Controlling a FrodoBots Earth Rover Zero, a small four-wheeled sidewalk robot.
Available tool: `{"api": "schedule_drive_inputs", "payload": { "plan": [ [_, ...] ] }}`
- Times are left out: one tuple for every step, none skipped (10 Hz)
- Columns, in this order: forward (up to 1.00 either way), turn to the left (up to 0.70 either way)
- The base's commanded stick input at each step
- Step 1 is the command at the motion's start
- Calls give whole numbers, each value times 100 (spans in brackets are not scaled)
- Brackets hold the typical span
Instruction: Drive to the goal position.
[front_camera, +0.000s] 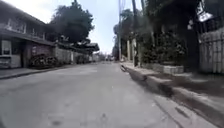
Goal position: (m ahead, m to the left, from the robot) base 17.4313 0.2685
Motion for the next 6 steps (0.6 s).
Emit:
{"api": "schedule_drive_inputs", "payload": {
  "plan": [
    [100,-36],
    [100,-39],
    [100,-31],
    [100,-13],
    [100,-2],
    [100,0]
  ]
}}
